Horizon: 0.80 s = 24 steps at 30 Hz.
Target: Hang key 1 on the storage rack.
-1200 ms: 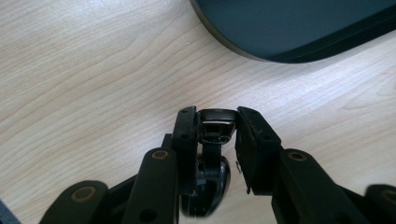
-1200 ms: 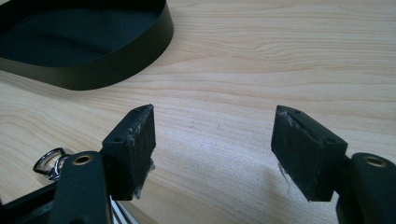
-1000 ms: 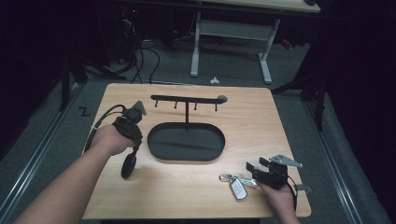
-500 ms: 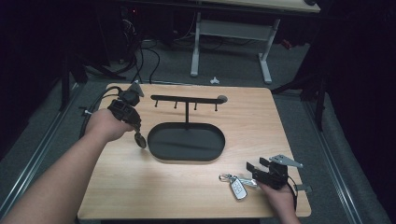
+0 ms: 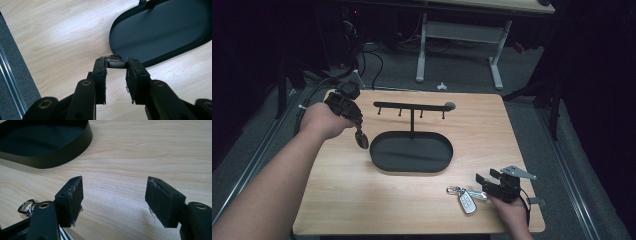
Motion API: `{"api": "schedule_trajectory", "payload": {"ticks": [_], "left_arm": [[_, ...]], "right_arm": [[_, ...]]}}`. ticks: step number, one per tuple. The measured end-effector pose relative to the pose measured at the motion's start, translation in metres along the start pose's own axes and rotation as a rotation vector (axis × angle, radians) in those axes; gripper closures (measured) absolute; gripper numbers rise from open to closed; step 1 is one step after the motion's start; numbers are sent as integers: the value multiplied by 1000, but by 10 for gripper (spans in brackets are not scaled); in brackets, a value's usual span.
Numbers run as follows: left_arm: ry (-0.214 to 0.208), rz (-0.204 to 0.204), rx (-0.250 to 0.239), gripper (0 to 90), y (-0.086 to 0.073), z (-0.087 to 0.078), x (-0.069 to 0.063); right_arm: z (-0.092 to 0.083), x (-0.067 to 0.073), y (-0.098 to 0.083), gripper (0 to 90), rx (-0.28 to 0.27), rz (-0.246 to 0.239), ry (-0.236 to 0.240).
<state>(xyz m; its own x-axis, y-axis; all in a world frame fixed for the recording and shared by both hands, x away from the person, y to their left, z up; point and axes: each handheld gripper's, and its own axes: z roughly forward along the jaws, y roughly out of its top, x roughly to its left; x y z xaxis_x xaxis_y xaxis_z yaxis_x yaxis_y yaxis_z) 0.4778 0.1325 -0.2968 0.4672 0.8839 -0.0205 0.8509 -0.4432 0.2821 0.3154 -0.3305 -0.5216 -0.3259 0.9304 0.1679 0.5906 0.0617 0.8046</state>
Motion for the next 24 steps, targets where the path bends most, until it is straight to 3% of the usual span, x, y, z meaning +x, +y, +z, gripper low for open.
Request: {"api": "schedule_trajectory", "payload": {"ticks": [16,24], "left_arm": [[-28,38,1,703,25,13,-26],[-27,41,11,703,36,23,-30]], "right_arm": [[-3,-2,1,307,-11,6,-3],[-4,-3,0,308,-12,8,-3]]}}
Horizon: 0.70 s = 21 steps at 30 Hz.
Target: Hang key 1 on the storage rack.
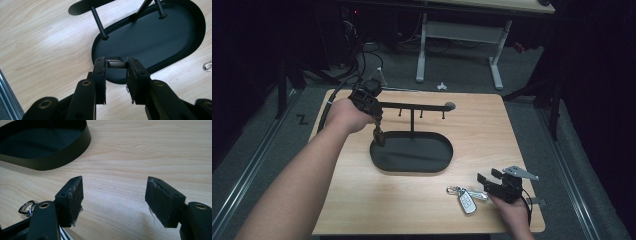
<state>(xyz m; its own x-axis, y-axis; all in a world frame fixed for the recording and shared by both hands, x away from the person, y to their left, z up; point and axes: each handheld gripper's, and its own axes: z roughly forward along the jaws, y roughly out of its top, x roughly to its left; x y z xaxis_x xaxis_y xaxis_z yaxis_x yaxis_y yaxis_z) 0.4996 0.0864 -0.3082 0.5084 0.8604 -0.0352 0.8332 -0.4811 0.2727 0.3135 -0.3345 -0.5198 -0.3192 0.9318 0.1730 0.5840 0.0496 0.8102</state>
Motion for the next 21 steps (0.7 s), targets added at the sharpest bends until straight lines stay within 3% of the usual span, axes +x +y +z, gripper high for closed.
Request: {"api": "schedule_trajectory", "payload": {"ticks": [8,21], "left_arm": [[6,-25,-4,704,8,6,5],[8,-28,-4,703,14,14,5]], "right_arm": [[0,0,0,309,1,6,-3],[0,-1,-1,309,3,11,-4]]}}
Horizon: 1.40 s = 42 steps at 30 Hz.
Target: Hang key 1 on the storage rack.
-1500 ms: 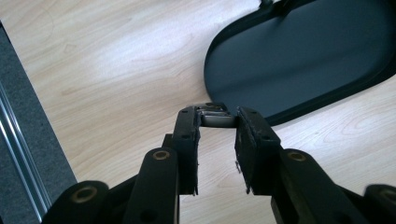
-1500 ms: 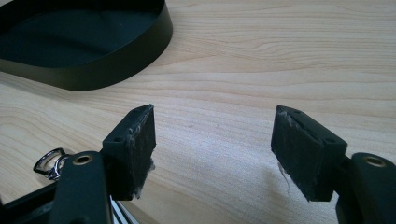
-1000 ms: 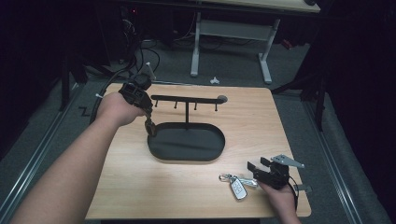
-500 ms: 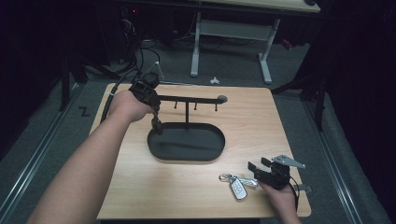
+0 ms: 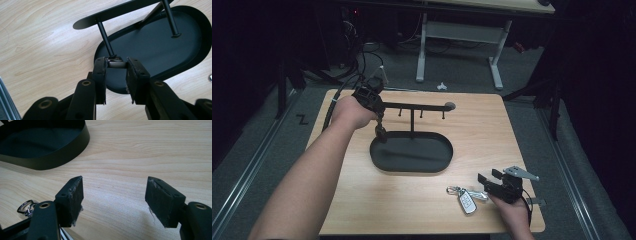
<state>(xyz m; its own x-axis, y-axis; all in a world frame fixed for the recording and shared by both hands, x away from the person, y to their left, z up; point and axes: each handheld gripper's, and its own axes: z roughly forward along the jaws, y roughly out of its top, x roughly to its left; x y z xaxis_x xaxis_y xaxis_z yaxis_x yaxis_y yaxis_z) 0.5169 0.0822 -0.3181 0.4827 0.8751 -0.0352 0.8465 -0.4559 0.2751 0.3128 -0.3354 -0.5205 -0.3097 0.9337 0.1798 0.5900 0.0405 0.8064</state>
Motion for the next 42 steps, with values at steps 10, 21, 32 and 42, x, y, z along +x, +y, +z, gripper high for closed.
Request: {"api": "schedule_trajectory", "payload": {"ticks": [10,21,32,42], "left_arm": [[6,-14,-10,703,6,-2,1],[19,-19,-7,703,12,-2,-1],[22,-33,-4,702,16,3,2],[10,-48,1,701,18,8,3]], "right_arm": [[0,-1,0,310,3,4,-1],[0,-1,0,311,3,5,-2],[0,-1,0,311,4,5,-1],[0,-1,-1,312,6,6,1]]}}
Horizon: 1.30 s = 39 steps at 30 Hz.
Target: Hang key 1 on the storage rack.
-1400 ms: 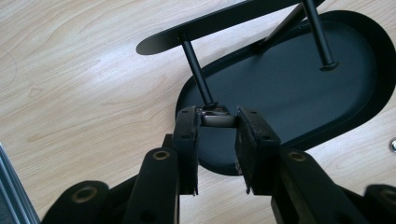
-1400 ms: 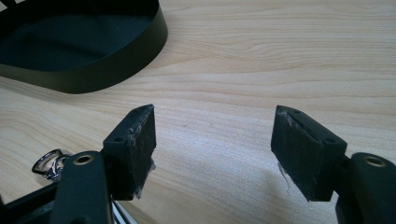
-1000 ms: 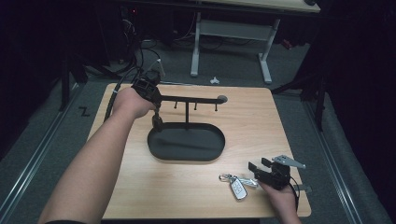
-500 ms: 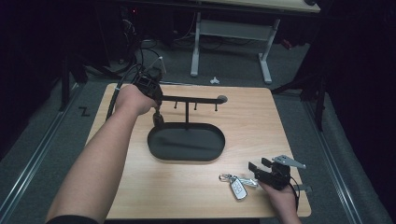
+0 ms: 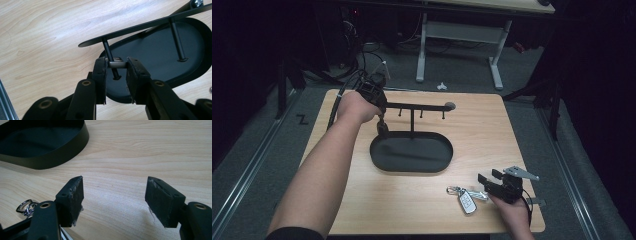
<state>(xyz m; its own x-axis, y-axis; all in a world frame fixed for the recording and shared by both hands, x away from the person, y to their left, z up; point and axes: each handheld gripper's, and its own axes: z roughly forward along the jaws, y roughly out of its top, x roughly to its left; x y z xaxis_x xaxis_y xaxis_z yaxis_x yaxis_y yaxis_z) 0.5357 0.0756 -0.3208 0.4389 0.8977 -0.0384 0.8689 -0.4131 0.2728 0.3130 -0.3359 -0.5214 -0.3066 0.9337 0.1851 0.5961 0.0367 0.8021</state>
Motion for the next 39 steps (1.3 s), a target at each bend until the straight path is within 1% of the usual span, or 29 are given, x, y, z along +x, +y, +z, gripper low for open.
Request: {"api": "schedule_trajectory", "payload": {"ticks": [4,13,15,16,17,18,19,20,23,27,28,29,30,33,34,35,38,39], "left_arm": [[3,-2,7,700,0,2,0],[2,-12,6,697,0,3,2],[-11,-15,6,694,-1,2,3],[-11,-15,6,690,-1,2,3],[-15,-15,4,671,-1,2,3],[-22,-19,-3,671,-2,2,3],[-35,-26,-10,612,-2,1,3],[-35,-26,-10,602,-2,1,3],[-48,-41,-34,554,-3,-2,4],[-39,-42,-52,472,-5,-6,4],[-36,-41,-57,472,-6,-8,4],[-38,-45,-70,453,-7,-11,5],[-38,-45,-70,446,-7,-11,5],[-27,-54,-93,423,-14,-18,7],[-33,-59,-98,419,-15,-19,8],[-38,-59,-101,414,-17,-20,8],[-35,-53,-105,398,-21,-20,8],[-31,-48,-106,392,-26,-20,7]], "right_arm": [[1,0,0,312,1,-6,0],[0,0,0,315,0,-1,1],[0,0,0,315,2,0,0],[0,0,0,315,2,0,0],[0,0,0,315,1,-5,1],[0,0,0,315,1,-5,1],[1,0,0,315,1,-6,1],[1,0,0,315,1,-6,1],[1,1,0,315,2,-8,-1],[1,1,0,315,3,-8,0],[1,1,0,315,3,-8,0],[2,1,0,314,3,-12,0],[2,1,0,314,3,-12,0],[2,1,0,314,5,-14,0],[2,1,0,315,5,-15,0],[3,2,0,315,5,-15,-1],[3,2,0,315,8,-11,-1],[3,2,0,317,7,-19,-1]]}}
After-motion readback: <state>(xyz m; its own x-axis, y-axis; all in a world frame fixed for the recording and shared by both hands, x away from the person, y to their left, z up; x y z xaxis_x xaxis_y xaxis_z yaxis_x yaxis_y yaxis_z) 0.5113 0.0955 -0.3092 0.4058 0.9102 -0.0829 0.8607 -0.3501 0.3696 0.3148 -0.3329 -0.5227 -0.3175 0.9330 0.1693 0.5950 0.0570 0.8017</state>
